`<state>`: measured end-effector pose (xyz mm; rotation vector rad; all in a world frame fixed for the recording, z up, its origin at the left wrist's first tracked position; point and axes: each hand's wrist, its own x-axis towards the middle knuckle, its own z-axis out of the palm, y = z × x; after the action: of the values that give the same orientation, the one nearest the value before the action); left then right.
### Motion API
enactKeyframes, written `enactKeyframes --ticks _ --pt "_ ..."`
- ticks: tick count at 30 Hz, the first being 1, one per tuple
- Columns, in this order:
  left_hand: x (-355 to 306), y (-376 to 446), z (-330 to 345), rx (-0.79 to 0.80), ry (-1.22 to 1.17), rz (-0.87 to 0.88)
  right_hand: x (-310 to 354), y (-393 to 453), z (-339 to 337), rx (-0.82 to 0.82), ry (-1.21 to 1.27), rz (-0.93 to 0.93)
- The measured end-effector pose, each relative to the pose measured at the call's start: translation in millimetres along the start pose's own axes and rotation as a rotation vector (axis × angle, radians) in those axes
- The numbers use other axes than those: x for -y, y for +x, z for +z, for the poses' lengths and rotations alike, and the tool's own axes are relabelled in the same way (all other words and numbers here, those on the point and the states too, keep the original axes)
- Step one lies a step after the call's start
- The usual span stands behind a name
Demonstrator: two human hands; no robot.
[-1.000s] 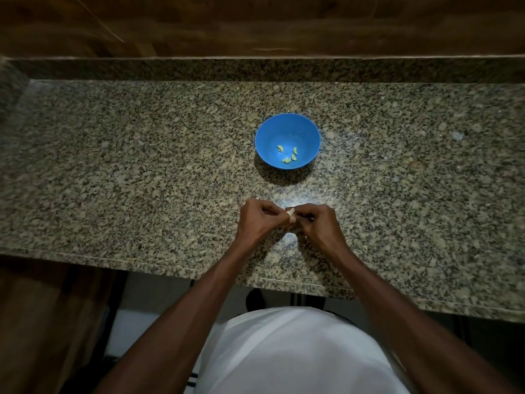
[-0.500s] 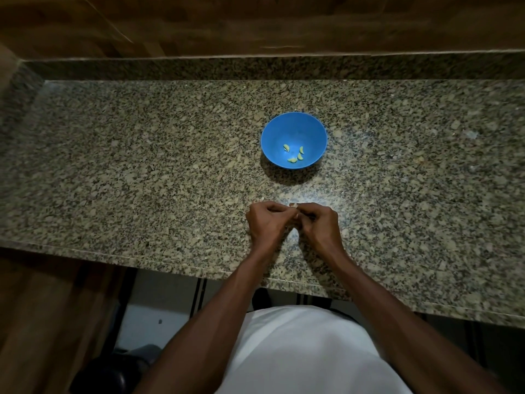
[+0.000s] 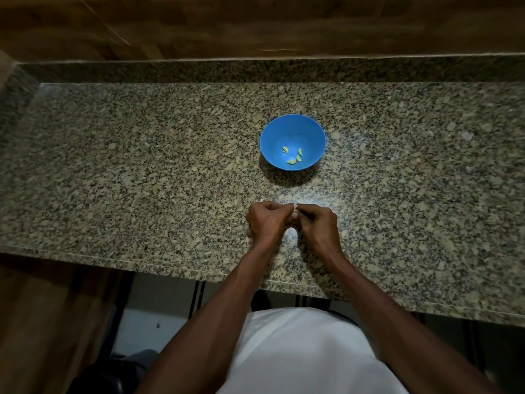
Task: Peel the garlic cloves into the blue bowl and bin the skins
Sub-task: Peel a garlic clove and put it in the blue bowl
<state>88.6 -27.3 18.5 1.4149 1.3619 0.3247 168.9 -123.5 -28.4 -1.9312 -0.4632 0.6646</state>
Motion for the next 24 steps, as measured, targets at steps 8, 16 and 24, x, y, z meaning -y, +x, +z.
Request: enactKeyframes --ticks 8,16,24 --pt "12.0 8.6 -19.6 0.308 -0.259 0.036 6.9 5.4 -2.0 0.056 0.258 0.07" --pt "27.3 11.4 -13.8 0.281 -0.454 -0.1 7.7 4.9 -5.5 0.086 0.538 0.272" --pt "41.1 15.7 -39.9 0.338 -0.581 -0.165 20.9 41.3 -9.6 0.117 -0.143 0.026"
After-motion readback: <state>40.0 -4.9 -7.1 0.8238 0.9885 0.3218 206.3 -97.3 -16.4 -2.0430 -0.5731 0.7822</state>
